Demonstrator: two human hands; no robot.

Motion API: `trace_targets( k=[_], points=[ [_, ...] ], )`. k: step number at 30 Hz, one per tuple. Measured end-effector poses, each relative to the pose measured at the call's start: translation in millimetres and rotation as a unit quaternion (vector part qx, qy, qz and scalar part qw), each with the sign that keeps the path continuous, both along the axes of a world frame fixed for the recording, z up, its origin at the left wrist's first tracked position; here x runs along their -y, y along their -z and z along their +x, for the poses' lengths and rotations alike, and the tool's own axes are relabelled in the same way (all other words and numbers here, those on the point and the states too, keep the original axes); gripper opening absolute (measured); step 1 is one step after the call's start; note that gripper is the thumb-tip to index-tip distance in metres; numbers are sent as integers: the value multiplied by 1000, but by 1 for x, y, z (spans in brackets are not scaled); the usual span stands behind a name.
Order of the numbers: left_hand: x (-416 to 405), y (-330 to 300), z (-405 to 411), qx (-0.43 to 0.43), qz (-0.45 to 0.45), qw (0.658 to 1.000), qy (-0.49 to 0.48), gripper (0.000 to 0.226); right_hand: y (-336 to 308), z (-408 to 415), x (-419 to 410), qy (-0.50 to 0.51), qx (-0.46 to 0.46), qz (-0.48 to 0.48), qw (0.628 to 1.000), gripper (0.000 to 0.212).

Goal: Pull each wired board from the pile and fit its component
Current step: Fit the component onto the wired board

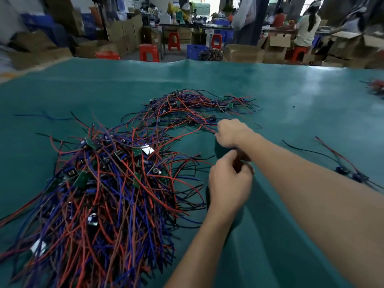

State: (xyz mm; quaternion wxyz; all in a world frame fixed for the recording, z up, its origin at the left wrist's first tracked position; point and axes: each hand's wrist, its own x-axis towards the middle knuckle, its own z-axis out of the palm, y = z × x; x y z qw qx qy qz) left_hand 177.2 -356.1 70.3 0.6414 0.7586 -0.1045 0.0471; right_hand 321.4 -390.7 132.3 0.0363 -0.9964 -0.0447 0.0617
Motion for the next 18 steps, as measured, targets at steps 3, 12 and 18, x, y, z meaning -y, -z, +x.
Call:
trace_targets(
  k=[3,12,18],
  points=[
    [-1,1,1,-5,-15,999,-42,18,9,-39,63,182,11,43,982,18],
    [1,-2,3,-73,-38,996,-18,35,-14,-172,118,101,-18,505,857,26],
    [-1,-6,-2,-96,-49,992,69,33,4,-202,109,-45,-160,527,833,15]
  ],
)
